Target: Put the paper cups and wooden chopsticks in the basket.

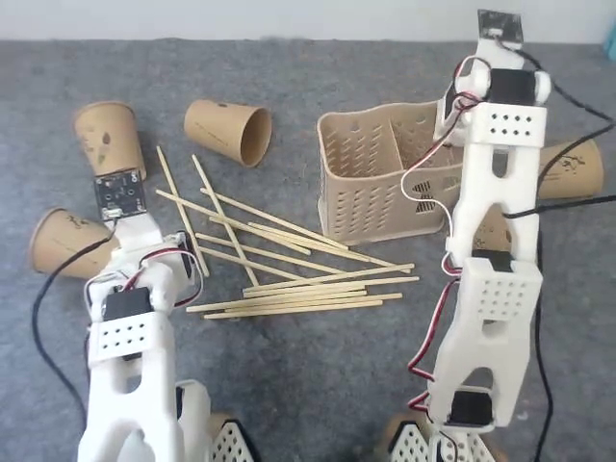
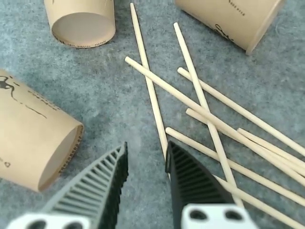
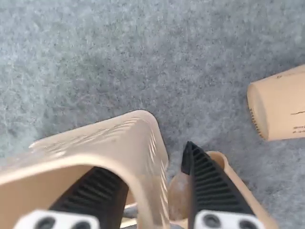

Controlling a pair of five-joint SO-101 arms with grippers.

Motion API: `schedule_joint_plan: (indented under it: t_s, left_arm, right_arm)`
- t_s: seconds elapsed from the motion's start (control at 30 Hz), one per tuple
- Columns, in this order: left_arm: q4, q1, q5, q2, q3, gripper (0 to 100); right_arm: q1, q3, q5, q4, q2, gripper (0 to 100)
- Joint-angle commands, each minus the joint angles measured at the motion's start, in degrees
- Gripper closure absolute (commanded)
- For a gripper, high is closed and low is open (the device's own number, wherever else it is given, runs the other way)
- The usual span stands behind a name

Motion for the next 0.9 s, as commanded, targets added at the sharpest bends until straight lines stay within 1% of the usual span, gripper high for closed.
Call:
schedule_joint_plan:
  t_s: [0.0, 0.13, 0.2, 0.33, 0.57, 0.73, 0.87]
  left_arm:
    - [-1.8, -0.1, -0.2, 0.0, -0.6, 87]
    - [-1.8, -0.1, -0.2, 0.0, -0.6, 87]
    - [-1.8, -0.1, -0.2, 0.0, -0.6, 87]
    - [-1.8, -0.1, -0.2, 0.0, -0.6, 87]
    - [-1.8, -0.1, -0.2, -0.1, -0.6, 87]
    - [-1.8, -0.1, -0.2, -0.2, -0.6, 87]
    - [-1.8, -0.1, -0.2, -0.2, -0.6, 87]
  right_arm:
    - [0.0, -3.3, -2.5, 0.4, -1.9, 86.8]
    - [-1.8, -3.1, -2.8, 1.7, -1.4, 99.8]
    - [-2.7, -1.7, -3.7, 2.1, -1.0, 98.0]
    - [-3.6, 0.9, -10.7, 2.1, -0.7, 99.0]
    - [-6.8, 4.0, -11.9, 2.2, -1.0, 99.1]
    - [-9.9, 6.0, -15.1, 2.2, -1.0, 99.1]
    - [-10.0, 5.5, -15.4, 2.2, -2.2, 99.1]
